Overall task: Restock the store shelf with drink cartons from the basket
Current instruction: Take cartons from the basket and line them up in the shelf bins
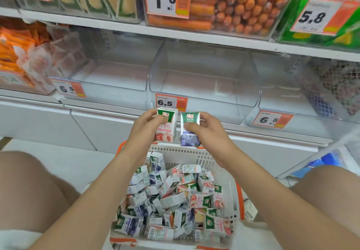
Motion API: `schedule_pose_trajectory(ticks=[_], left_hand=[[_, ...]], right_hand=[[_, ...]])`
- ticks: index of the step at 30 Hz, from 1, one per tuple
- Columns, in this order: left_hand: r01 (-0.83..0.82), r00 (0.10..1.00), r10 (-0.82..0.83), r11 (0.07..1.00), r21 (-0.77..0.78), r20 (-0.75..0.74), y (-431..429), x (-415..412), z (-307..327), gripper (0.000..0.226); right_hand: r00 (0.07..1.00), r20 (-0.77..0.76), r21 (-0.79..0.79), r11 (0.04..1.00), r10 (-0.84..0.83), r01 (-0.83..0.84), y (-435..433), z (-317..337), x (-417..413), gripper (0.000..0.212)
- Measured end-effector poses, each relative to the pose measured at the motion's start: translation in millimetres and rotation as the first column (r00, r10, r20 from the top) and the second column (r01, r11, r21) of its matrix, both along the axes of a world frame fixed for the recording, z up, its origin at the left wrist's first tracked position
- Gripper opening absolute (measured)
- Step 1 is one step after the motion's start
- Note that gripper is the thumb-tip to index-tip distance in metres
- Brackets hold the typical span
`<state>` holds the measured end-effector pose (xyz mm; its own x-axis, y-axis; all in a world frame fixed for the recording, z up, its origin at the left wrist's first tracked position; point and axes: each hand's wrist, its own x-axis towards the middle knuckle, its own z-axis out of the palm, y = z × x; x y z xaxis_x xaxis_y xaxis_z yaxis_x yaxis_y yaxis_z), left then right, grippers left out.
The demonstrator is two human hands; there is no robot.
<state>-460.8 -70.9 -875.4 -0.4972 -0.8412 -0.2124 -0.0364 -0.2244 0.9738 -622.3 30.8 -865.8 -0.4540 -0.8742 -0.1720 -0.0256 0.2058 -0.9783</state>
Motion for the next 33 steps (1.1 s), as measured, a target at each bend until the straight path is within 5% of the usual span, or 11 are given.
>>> schedule_pose_trajectory(ticks=[2,4,7,11,15,17,21,26,33], left_hand=[[0.022,1.0,-0.021,0.999,-0.044,0.017,-0.1,-2.7,5.9,0.032],[0.052,0.999,-0.05,0.994,-0.097,0.016,0.8,-8.4,13.0,0.032],[0.132,0.99,-0.12,0.967,-0.218,0.068,1.0,-22.6,28.6,0.036],[0.323,0.94,-0.234,0.842,-0.432,0.246,1.5,-48.6,46.8,0.033],[0.412,0.906,-0.243,0.699,-0.585,0.347,6.2,-85.4,55.7,0.035],[0.416,0.906,-0.23,0.647,-0.64,0.356,7.5,-103.2,55.2,0.034],[0.374,0.926,-0.194,0.599,-0.708,0.324,10.1,-126.2,41.6,0.033],[0.343,0.934,-0.149,0.617,-0.708,0.323,11.5,-140.9,25.6,0.034],[0.345,0.933,-0.154,0.643,-0.683,0.326,8.8,-148.3,23.2,0.033]], right_hand=[[0.996,-0.083,-0.036,0.999,-0.027,0.024,-0.1,15.4,0.1,0.012],[0.944,-0.329,-0.068,0.998,-0.04,0.019,3.1,31.4,-4.5,0.017],[0.704,-0.71,-0.04,0.999,-0.023,-0.008,15.3,53.7,-24.0,0.031],[0.527,-0.846,-0.075,0.997,-0.08,0.03,31.8,78.7,-65.4,0.043],[0.14,-0.973,-0.156,0.97,-0.184,0.187,47.8,83.9,-121.5,0.046],[0.054,-0.987,-0.129,0.945,-0.152,0.3,57.0,78.9,-148.3,0.06],[0.146,-0.989,0.059,0.912,-0.001,0.406,59.5,67.1,-198.1,0.061],[0.489,-0.851,0.31,0.935,0.191,0.174,49.2,53.5,-237.7,0.042],[0.696,-0.67,0.45,0.887,0.258,0.105,39.5,42.4,-240.7,0.041]])
